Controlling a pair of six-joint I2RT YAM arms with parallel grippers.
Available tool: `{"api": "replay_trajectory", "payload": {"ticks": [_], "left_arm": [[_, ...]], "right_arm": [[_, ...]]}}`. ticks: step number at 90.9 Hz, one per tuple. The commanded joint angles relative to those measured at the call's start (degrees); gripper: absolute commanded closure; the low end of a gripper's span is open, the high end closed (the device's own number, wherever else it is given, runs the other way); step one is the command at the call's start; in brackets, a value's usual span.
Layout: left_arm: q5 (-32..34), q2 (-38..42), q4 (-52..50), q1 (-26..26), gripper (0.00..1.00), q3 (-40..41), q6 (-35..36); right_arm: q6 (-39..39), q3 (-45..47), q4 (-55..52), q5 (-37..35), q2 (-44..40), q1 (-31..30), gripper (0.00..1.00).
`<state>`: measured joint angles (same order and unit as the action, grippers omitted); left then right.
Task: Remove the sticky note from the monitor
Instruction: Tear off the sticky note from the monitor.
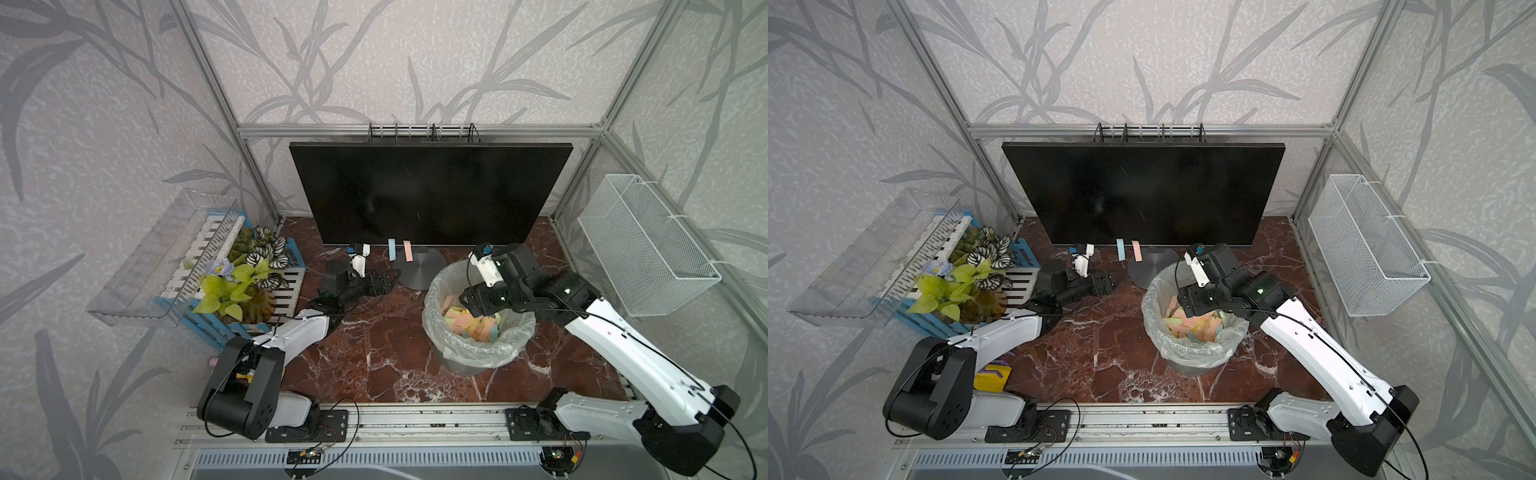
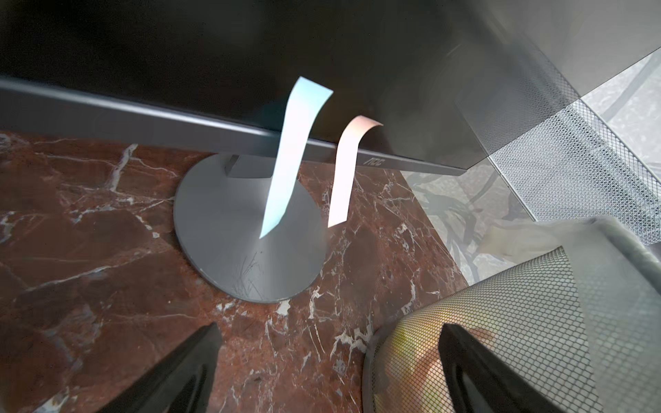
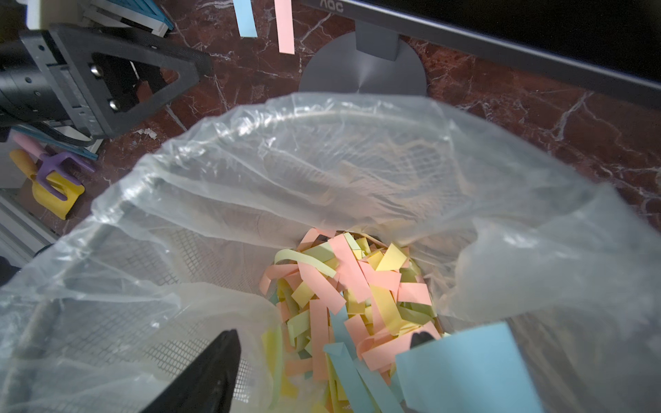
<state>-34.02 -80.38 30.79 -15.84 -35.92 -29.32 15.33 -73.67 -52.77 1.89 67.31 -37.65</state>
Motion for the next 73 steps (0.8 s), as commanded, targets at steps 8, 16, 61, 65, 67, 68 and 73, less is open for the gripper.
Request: {"api": "replay_trajectory", "payload": {"ticks": [8,16,61,65,67,68,73], "left_arm": [[-4.27,-4.97,8.24,1.14,0.07,-1.08,0.77],[-4.91,-6.61,9.31,1.48,0.08,-1.88,0.92],[-8.92,-15.21,11.90,2.38,0.24,-9.50,0.25],[-9.38,-15.87,11.88,2.46,0.27,-10.02,0.08],[-9.57,-16.11,11.92,2.45,0.28,-10.26,-0.01],[-9.62,-16.20,11.92,2.46,0.29,-10.28,-0.02],[-9.89,-16.64,12.23,2.56,0.33,-10.40,-0.26]], "right_arm": [[1.63,2.55,2.22,-1.07,-2.01,0.28,0.21],[2.09,2.95,2.38,-1.01,-2.43,0.30,0.21],[2.45,1.28,2.20,-1.53,-1.19,0.30,0.21],[2.48,1.05,2.09,-1.62,-1.00,0.30,0.21],[2.44,0.87,2.09,-1.67,-0.96,0.30,0.21],[2.43,0.84,2.08,-1.69,-1.00,0.30,0.21],[2.46,0.60,2.05,-1.71,-0.87,0.30,0.21]]}}
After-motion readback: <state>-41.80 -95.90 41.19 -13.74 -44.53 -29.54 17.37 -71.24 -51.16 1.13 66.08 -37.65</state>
